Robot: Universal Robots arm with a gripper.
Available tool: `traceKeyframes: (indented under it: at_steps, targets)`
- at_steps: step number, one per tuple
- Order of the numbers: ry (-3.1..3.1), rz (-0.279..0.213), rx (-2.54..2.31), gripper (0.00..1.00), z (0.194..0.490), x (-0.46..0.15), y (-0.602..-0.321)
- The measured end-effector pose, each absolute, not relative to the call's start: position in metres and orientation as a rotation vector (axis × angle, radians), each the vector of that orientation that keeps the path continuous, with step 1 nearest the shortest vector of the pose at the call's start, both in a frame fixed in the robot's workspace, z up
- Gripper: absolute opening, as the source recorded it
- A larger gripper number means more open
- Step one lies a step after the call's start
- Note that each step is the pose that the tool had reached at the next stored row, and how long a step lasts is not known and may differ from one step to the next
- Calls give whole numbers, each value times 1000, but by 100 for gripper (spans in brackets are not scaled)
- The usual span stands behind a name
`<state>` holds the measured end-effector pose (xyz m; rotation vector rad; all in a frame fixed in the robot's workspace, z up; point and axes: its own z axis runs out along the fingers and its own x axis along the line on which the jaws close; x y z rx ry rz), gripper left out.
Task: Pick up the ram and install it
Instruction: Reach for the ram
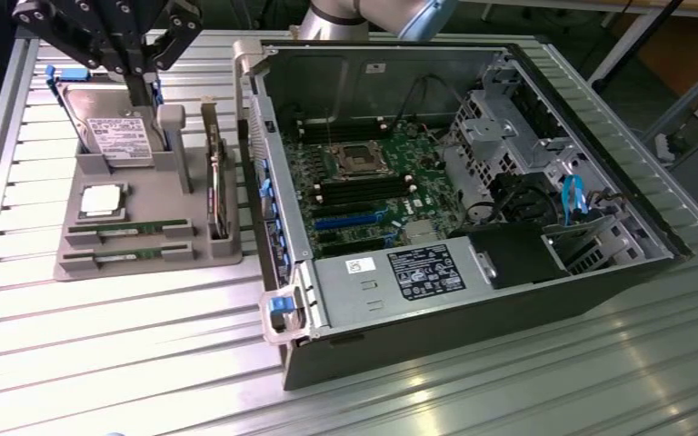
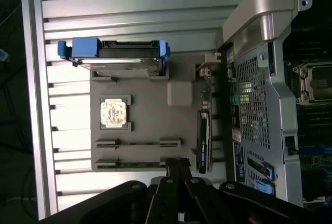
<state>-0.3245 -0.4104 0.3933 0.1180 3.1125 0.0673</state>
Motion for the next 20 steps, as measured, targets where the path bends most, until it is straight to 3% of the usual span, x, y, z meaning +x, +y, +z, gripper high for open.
traceKeyframes:
  at_steps: [6, 10, 20]
  targets:
    - [3113, 67, 118, 9, 393, -324, -418]
    - [3112, 67, 118, 9, 393, -324, -437]
    - [3113, 67, 118, 9, 393, -324, -438]
